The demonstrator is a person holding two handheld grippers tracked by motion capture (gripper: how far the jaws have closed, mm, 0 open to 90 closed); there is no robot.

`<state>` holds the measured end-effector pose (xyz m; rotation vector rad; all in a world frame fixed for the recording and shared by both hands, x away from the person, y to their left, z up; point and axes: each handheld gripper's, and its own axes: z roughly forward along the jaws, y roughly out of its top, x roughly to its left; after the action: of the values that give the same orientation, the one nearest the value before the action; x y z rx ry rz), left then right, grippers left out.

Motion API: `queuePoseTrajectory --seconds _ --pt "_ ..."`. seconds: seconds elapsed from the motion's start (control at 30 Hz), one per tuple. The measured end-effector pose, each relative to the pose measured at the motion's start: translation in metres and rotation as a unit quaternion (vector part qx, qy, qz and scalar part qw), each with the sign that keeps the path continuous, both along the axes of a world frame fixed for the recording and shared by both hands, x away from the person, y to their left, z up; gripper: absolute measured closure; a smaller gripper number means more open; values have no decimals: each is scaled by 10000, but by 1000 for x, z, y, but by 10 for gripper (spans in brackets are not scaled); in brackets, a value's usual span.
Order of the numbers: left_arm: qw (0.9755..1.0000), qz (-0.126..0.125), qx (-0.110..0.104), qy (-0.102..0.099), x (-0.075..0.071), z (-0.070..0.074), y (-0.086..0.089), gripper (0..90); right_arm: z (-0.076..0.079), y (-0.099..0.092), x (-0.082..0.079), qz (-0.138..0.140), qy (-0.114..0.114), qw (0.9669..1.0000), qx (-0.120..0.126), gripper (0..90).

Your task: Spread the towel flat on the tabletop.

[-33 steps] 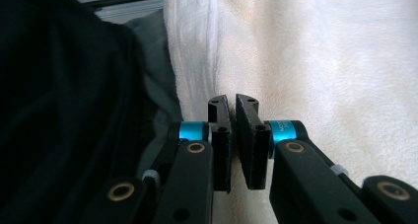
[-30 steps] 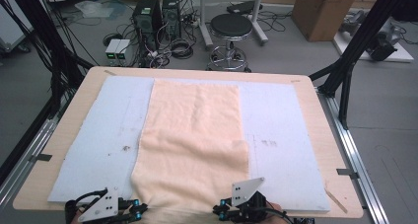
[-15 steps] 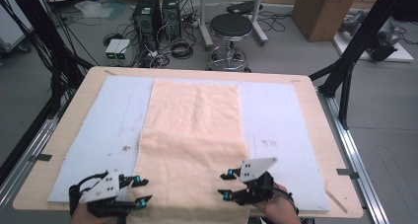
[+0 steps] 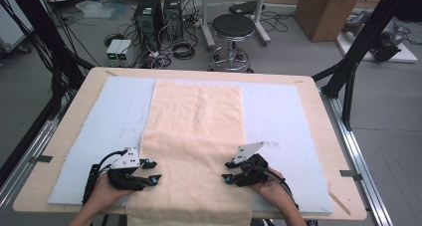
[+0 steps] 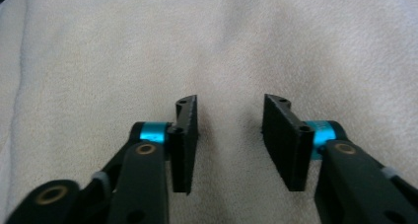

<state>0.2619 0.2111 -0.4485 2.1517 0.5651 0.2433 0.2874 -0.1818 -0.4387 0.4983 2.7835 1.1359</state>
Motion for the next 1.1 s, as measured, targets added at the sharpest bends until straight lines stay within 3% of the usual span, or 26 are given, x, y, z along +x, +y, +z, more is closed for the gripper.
queuePoseTrajectory --seconds 0.23,0.4,0.63,1.0,1.1 --pt "9999 132 6 -21 0 0 0 727 -1 -1 5 34 78 9999 103 780" --pt "10000 35 23 -35 -1 0 0 837 -1 0 6 94 123 9998 114 841" --pt "9999 69 1 -87 -8 5 2 856 6 1 -3 115 -2 9997 205 850" --pt "9996 -68 -149 -250 -44 14 14 856 16 2 -30 362 35 9980 513 845" --pt "9995 -104 -155 -243 -54 15 16 856 14 4 -37 417 56 9980 474 843"
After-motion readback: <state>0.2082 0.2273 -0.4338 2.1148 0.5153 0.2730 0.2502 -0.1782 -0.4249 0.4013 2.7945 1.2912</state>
